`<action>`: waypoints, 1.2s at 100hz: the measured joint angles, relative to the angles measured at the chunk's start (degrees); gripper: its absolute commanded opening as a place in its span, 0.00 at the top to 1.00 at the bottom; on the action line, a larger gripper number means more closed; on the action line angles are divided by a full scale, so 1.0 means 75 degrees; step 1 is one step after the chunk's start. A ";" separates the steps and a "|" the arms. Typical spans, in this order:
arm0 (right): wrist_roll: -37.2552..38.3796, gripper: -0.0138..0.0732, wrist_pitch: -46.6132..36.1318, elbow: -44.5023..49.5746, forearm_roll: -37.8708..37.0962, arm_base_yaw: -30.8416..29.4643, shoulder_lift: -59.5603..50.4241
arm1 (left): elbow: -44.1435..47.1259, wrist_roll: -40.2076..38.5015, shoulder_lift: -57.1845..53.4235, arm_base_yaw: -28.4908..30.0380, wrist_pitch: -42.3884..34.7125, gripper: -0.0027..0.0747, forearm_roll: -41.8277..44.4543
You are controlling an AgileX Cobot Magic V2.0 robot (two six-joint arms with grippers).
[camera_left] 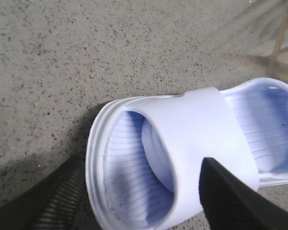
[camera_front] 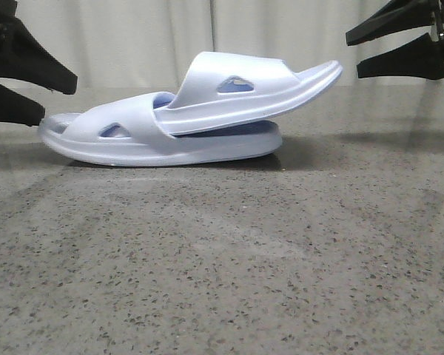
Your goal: Insert blue slippers together front up
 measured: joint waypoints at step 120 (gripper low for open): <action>0.0000 0.94 -0.6990 0.3089 -0.2315 0.4215 -0.5543 | 0.1008 0.1268 -0.4559 -0.2781 -0.5290 0.95 0.0559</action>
